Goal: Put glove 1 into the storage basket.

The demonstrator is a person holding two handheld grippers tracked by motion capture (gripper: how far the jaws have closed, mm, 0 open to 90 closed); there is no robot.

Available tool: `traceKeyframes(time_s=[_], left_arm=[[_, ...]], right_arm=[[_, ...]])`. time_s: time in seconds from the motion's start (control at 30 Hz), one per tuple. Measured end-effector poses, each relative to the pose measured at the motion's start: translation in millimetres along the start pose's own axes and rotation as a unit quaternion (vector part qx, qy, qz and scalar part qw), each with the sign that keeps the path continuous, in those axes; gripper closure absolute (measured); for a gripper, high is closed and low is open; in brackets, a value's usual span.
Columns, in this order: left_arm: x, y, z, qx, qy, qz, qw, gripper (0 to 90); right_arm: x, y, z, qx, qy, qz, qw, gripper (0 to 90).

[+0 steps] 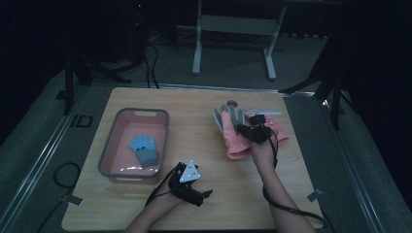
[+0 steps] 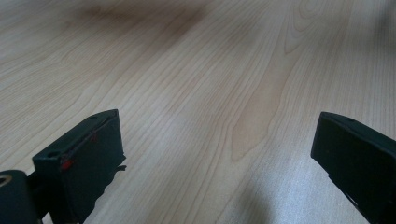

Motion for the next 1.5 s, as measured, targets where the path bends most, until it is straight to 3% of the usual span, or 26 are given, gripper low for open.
traceKeyframes(time_s=[0.13,0.3,0.87,1.03,1.13,1.27,1.33,1.4,1.43,1.5], left_arm=[[-1.7,0.1,-1.0,-0.002,0.003,0.002,1.0000,2.6],[-3.7,-0.3,0.8,-0.007,0.000,0.010,0.9999,2.6],[-2.8,-2.8,8.5,0.004,-0.002,0.008,1.0000,2.6],[-2.6,-4.4,6.5,0.001,-0.002,0.007,1.0000,2.6],[-2.5,-4.8,6.2,-0.001,-0.001,0.008,1.0000,2.6],[-1.0,-5.2,7.3,0.002,-0.002,0.002,1.0000,2.6],[-0.8,-5.2,7.7,0.002,-0.002,0.002,1.0000,2.6],[-0.2,-5.3,8.1,0.002,-0.003,0.001,1.0000,2.6],[0.0,-5.1,8.2,0.003,-0.002,0.001,1.0000,2.6],[-0.4,-4.9,7.9,0.000,-0.001,0.002,1.0000,2.6]], right_arm=[[-13.9,-13.7,-9.2,0.014,-0.015,0.006,0.9998,88.5],[-16.1,-31.5,-18.3,0.025,-0.034,0.004,0.9991,88.5],[22.7,-75.8,-20.3,0.055,-0.076,-0.027,0.9952,86.2],[16.3,-73.2,-19.2,0.060,-0.069,-0.017,0.9957,77.4],[10.7,-69.5,-17.4,0.041,-0.072,-0.009,0.9965,72.2],[-8.6,-55.1,-4.9,0.015,-0.051,0.019,0.9984,69.6],[-14.2,-49.6,3.1,-0.011,-0.054,0.024,0.9982,66.6],[-16.0,-47.5,8.1,-0.015,-0.048,0.027,0.9984,66.6],[-17.3,-46.0,13.6,-0.019,-0.046,0.025,0.9984,66.7],[-22.1,-40.1,30.5,-0.048,-0.040,0.034,0.9975,66.6]])
Point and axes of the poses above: each handheld gripper's, and its own axes: x roughly forward along the jaws, y roughly out of its top, z roughly to its right, the point moved 5 cm from there along x, roughly forward along the jaws, and after that the axes turned 8 degrees about -y, right-handed, at the moved point
